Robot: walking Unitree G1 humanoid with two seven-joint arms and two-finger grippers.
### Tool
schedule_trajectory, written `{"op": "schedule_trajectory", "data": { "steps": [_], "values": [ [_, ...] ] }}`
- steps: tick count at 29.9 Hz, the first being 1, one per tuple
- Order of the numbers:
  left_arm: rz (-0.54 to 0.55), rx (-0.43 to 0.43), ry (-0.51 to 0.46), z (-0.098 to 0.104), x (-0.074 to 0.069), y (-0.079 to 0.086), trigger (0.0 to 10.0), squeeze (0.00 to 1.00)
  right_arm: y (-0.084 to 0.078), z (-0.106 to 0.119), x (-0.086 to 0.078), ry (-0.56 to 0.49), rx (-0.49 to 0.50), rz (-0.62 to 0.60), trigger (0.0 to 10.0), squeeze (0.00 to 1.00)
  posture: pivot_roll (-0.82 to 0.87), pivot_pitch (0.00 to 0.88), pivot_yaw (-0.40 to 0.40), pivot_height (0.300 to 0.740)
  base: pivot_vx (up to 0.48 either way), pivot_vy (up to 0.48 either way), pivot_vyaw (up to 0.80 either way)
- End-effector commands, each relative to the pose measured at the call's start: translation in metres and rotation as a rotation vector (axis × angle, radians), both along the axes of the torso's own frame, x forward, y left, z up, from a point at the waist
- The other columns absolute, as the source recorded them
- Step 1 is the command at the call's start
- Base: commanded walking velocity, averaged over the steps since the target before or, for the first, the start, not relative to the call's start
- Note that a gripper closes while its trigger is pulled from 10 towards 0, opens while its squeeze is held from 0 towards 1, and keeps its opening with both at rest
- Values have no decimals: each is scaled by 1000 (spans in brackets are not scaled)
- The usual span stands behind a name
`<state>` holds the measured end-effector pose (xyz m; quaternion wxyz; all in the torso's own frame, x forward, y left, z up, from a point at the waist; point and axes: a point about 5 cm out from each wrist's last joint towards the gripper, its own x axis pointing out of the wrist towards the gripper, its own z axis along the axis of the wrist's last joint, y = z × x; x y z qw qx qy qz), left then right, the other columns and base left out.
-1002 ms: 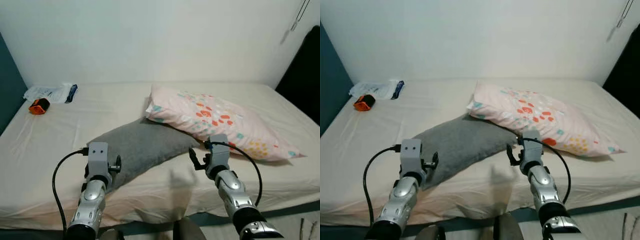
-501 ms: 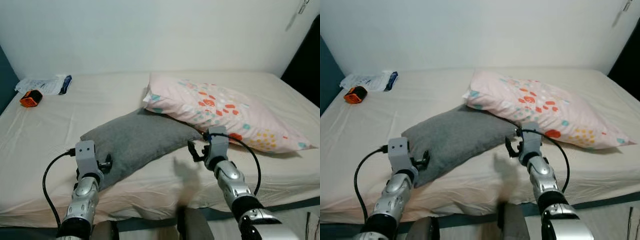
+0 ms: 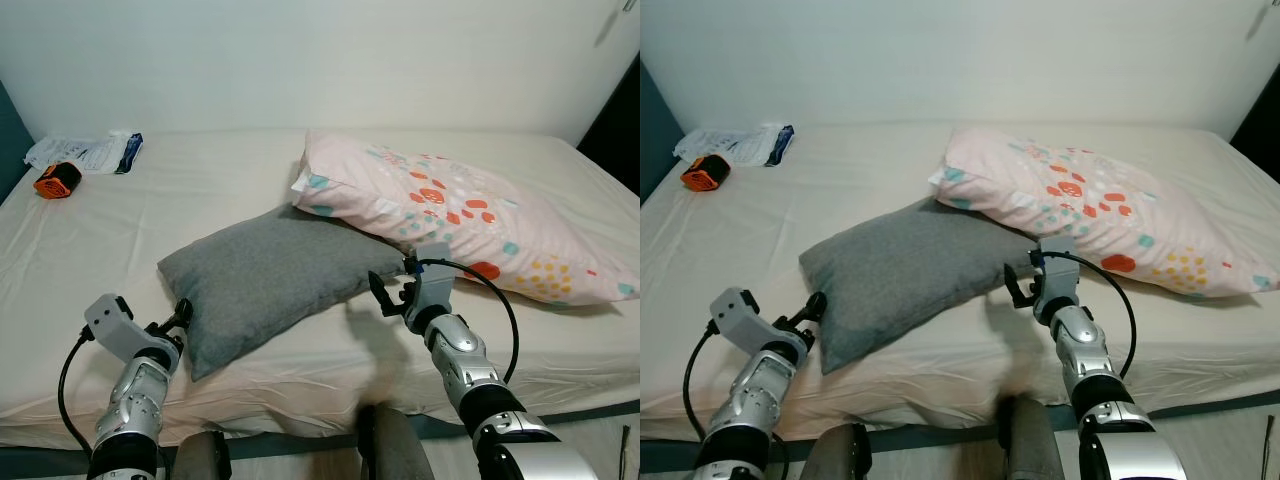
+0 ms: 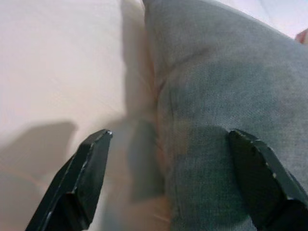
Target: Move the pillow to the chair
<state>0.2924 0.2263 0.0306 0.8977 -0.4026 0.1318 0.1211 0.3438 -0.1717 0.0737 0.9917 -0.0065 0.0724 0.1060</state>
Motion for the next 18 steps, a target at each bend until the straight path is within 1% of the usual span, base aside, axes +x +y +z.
{"op": "schedule_trajectory", "data": {
  "steps": [1, 3, 4, 5, 6, 7, 9, 10, 11, 12, 13, 15, 18],
  "values": [
    [-42, -101, -1, -5, 0, -14, 10000, 1000, -3, -3, -2, 12, 14, -15, 10000, 0, -42, 81, -67, 568, 0, 0, 0],
    [-88, -220, -69, -1, 3, -29, 10000, 1000, -5, -2, -1, 10, 17, -24, 10000, 0, -51, 81, -63, 568, 0, 0, 0],
    [-88, -220, -69, -1, 3, -29, 10000, 1000, -5, -2, -1, 10, 17, -24, 10000, 0, -51, 81, -63, 568, 0, 0, 0],
    [-101, -258, -97, 1, 3, -34, 10000, 1000, -6, -2, -1, 9, 19, -27, 10000, 0, -51, 81, -63, 568, 0, 0, 0],
    [-101, -258, -97, 1, 3, -34, 10000, 1000, -6, -2, -1, 9, 19, -27, 10000, 0, -51, 81, -63, 568, 0, 0, 0],
    [-117, -297, -134, 5, 5, -39, 10000, 1000, -7, -1, 0, 8, 22, -30, 10000, 0, -51, 81, -63, 568, 0, 0, 0],
    [-117, -297, -134, 5, 5, -39, 10000, 1000, -7, -1, 0, 8, 22, -30, 10000, 0, -51, 81, -63, 568, 0, 0, 0],
    [-138, -327, -168, 10, 7, -43, 10000, 1000, -8, -1, 0, 8, 25, -32, 10000, 0, -53, 70, -64, 568, 0, 0, 0],
    [-138, -327, -168, 10, 7, -43, 10000, 1000, -8, -1, 0, 8, 25, -32, 10000, 0, -53, 70, -64, 568, 0, 0, 0],
    [-148, -372, -210, 15, 8, -48, 10000, 1000, -8, -1, 0, 9, 23, -29, 10000, 0, -52, 65, -63, 568, 0, 0, 0],
    [-148, -372, -210, 15, 8, -48, 10000, 1000, -8, -1, 0, 9, 23, -29, 10000, 0, -52, 65, -63, 568, 0, 0, 0],
    [-149, -458, -273, 23, 10, -53, 10000, 1000, -9, -1, 0, 8, 23, -28, 10000, 0, -56, 52, -57, 568, 0, 0, 0],
    [-141, -482, -287, 24, 10, -53, 10000, 1000, -9, 0, 0, 7, 24, -29, 10000, 0, -56, 52, -57, 568, 0, 0, 0]
  ]
}}
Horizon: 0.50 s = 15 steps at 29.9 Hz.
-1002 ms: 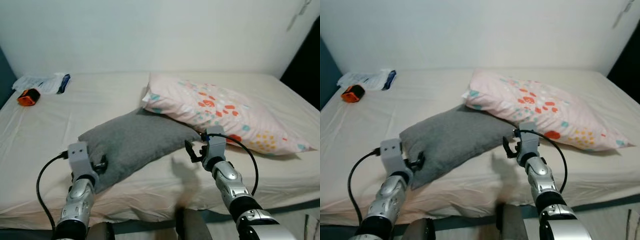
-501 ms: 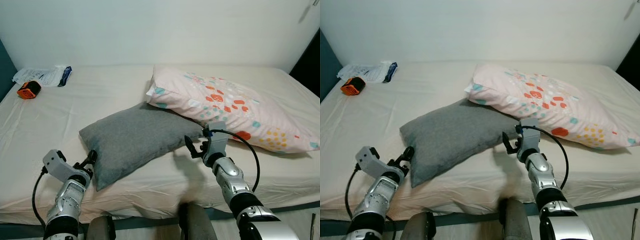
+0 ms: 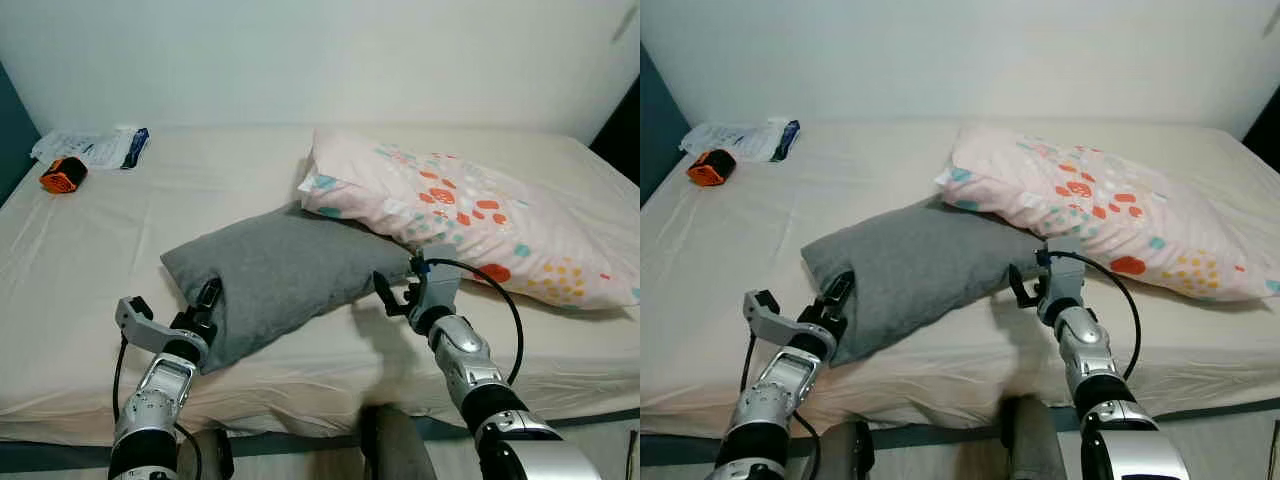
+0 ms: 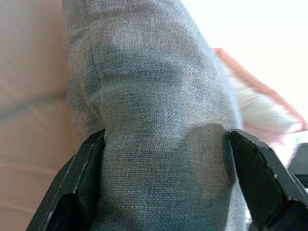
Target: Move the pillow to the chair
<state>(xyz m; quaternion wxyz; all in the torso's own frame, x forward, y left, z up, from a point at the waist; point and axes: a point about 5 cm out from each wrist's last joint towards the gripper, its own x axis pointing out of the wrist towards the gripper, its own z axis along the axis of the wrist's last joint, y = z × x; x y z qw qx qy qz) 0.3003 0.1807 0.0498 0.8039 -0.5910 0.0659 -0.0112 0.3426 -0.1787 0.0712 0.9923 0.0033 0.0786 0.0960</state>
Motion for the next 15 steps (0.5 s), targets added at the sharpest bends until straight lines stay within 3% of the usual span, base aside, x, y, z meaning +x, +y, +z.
{"op": "schedule_trajectory", "data": {
  "steps": [1, 9, 10, 11, 12, 14, 15],
  "values": [
    [-24, -44, -42, 5, 2, -8, 10000, 1000, -2, 2, 1, -7, 7, -8, 10000, 0, -56, 52, -57, 568, 0, 0, 0],
    [-57, -79, -93, 11, 4, -11, 10000, 1000, -2, 2, 1, -7, 9, -8, 10000, 0, -55, 42, -55, 568, 0, 0, 0],
    [-104, -80, -124, 15, 5, -18, 10000, 192, -1, 2, 2, -7, 8, -5, 10000, 0, -55, 35, -55, 568, 0, 0, 0],
    [-104, -80, -124, 15, 5, -18, 10000, 192, -1, 2, 2, -7, 8, -5, 10000, 0, -55, 35, -55, 568, 0, 0, 0],
    [-146, -90, -147, 19, 5, -25, 10000, 0, -1, 2, 2, -7, 9, -5, 10000, 0, -55, 35, -55, 568, 0, 0, 0],
    [-146, -90, -147, 19, 5, -25, 10000, 0, -1, 2, 2, -7, 9, -5, 10000, 0, -55, 35, -55, 568, 0, 0, 0],
    [-190, -75, -150, 19, 5, -33, 10000, 0, -1, 2, 2, -6, 9, -4, 10000, 0, -57, 28, -52, 568, 0, 0, 0]
  ]
}}
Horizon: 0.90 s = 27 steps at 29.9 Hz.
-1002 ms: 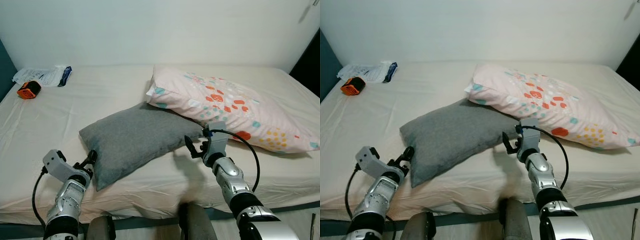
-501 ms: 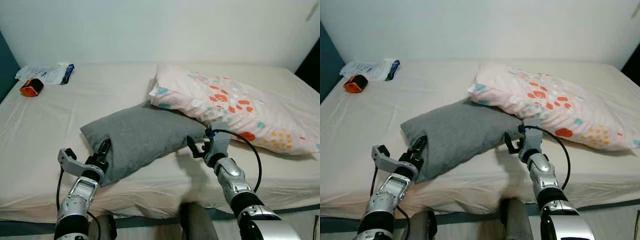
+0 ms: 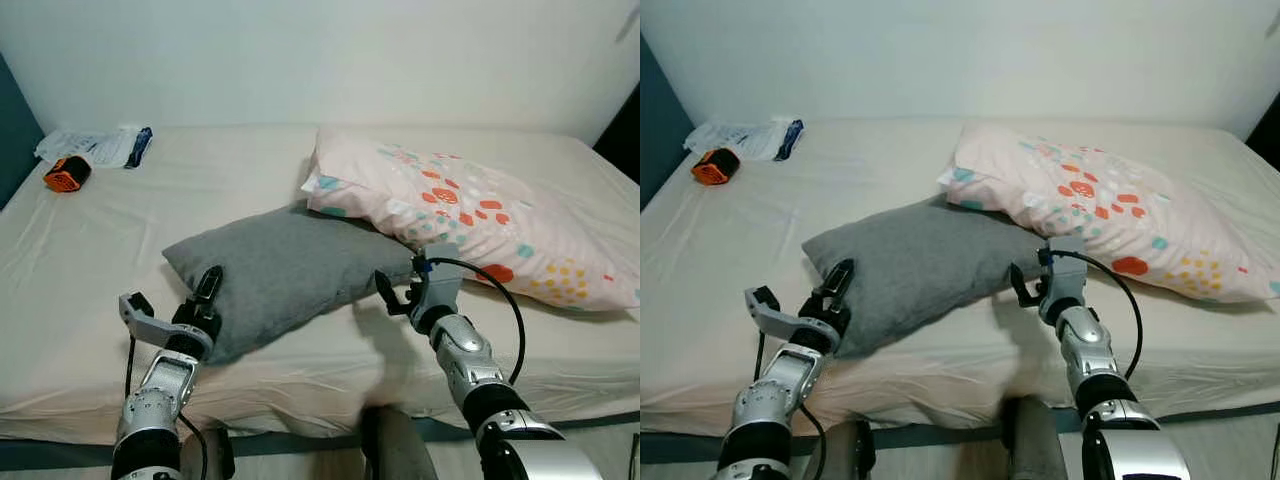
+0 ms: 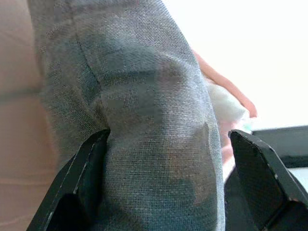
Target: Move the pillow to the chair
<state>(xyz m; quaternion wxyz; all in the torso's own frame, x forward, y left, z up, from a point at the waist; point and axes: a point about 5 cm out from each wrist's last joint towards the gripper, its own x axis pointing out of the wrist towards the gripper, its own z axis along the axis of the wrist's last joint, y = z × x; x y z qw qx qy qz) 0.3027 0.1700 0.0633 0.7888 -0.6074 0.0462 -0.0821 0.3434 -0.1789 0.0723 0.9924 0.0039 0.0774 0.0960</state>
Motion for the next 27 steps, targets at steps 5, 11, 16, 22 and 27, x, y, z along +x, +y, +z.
{"op": "schedule_trajectory", "data": {
  "steps": [5, 11, 16, 22, 27],
  "values": [
    [-401, 566, 5, -8, -1, -66, 10000, 0, -1, 1, 1, 0, 3, -2, 10000, 0, -55, 22, -55, 568, 0, 0, 0],
    [-412, 709, 47, -14, 1, -74, 10000, 0, -2, -1, 0, 7, 1, -7, 10000, 0, -57, 17, -52, 568, 0, 0, 0],
    [-371, 804, 167, -25, 3, -66, 3961, 0, -3, -1, 0, 9, 0, -13, 10000, 0, -57, 20, -51, 568, 0, 0, 0],
    [-288, 735, 228, -27, 4, -51, 0, 0, -3, 0, 0, 3, 1, -16, 10000, 0, -57, 18, -50, 568, 0, 0, 0],
    [-299, 727, 210, -28, 2, -46, 0, 0, -2, 0, 1, 5, 8, -18, 10000, 0, -49, 18, -54, 568, 0, 0, 0]
  ]
}}
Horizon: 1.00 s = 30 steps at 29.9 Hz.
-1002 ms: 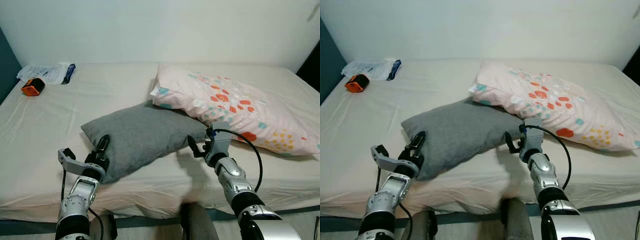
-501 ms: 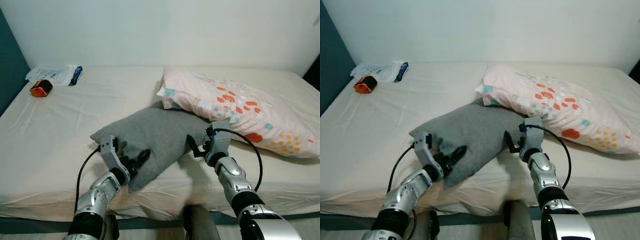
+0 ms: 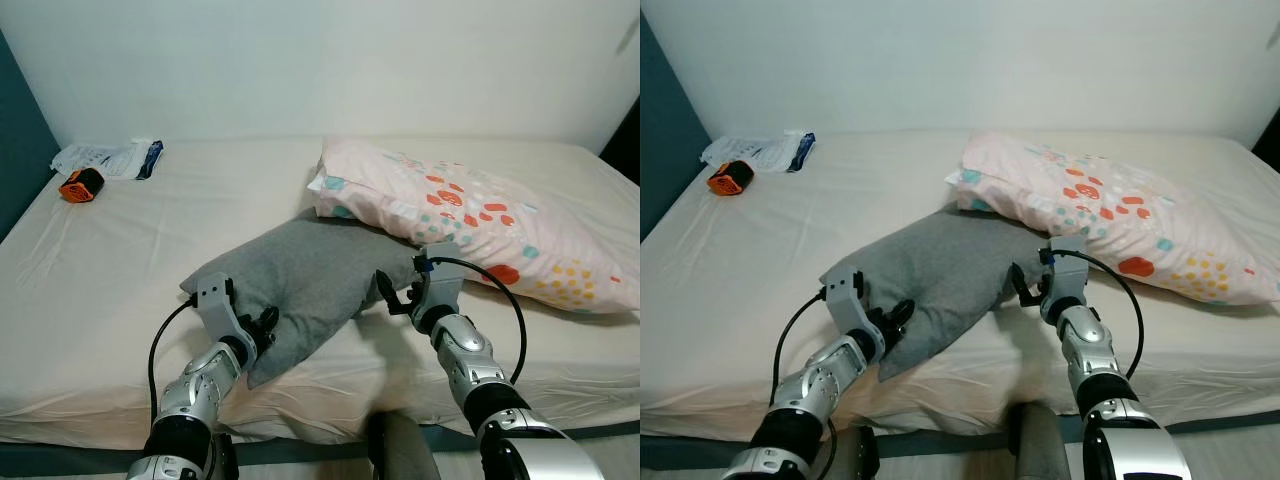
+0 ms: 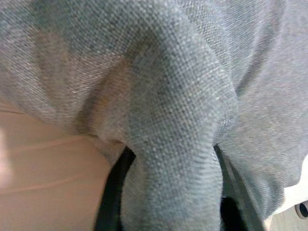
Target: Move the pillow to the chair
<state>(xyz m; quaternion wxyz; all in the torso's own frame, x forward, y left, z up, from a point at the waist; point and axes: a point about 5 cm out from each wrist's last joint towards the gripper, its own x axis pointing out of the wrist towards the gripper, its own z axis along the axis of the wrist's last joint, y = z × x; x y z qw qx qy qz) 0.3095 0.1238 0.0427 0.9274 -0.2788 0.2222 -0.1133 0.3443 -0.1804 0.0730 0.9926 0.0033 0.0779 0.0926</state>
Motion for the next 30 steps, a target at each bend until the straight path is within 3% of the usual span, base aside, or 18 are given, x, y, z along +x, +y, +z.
{"op": "schedule_trajectory", "data": {
  "steps": [1, 11, 13, 14, 16, 17, 19, 21, 22, 23, 24, 27, 28, 30],
  "values": [
    [-7, -1, 37, -7, -4, 0, 0, 0, -1, -1, 0, 4, 9, -11, 10000, 0, -49, 18, -54, 568, 0, 0, 0],
    [-131, -101, 57, -5, -11, 0, 0, 0, -1, 3, 2, -21, 11, -16, 10000, 0, -47, 21, -54, 568, 0, 0, 0],
    [-268, -94, 64, -2, -19, 6, 0, 0, -5, 6, 2, -38, 15, -37, 10000, 0, -44, 24, -52, 568, 0, 0, 0],
    [-268, -94, 64, -2, -19, 6, 0, 0, -5, 6, 2, -38, 15, -37, 10000, 0, -44, 24, -52, 568, 0, 0, 0],
    [-419, 27, 90, -4, -30, 26, 0, 0, -9, 8, 3, -47, 19, -56, 10000, 0, -41, 27, -51, 568, 0, 0, 0],
    [-479, 173, 123, -8, -35, 48, 0, 0, -10, 8, 3, -48, 21, -62, 10000, 0, -37, 28, -53, 568, 0, 0, 0],
    [-479, 173, 123, -8, -35, 48, 0, 0, -10, 8, 3, -48, 21, -62, 10000, 0, -37, 28, -53, 568, 0, 0, 0],
    [-550, 446, 206, -13, -43, 89, 0, 0, -9, 8, 3, -48, 21, -60, 10000, 0, -35, 32, -55, 568, 0, 0, 0],
    [-550, 446, 206, -13, -43, 89, 0, 0, -9, 8, 3, -48, 21, -60, 10000, 0, -35, 32, -55, 568, 0, 0, 0],
    [-550, 565, 258, -13, -46, 114, 0, 0, -8, 8, 3, -47, 19, -55, 10000, 0, -34, 32, -56, 568, 0, 0, 0],
    [-550, 565, 258, -13, -46, 114, 0, 0, -8, 8, 3, -47, 19, -55, 10000, 0, -34, 32, -56, 568, 0, 0, 0],
    [-535, 706, 334, -4, -50, 151, 0, 0, -7, 7, 3, -47, 19, -53, 10000, 0, -28, 35, -55, 568, 0, 0, 0],
    [-535, 706, 334, -4, -50, 151, 0, 0, -7, 7, 3, -47, 19, -53, 10000, 0, -28, 35, -55, 568, 0, 0, 0],
    [-521, 819, 390, 9, -54, 181, 0, 0, -7, 8, 4, -48, 25, -61, 10000, 0, -26, 38, -51, 568, 0, 0, 0]
  ]
}}
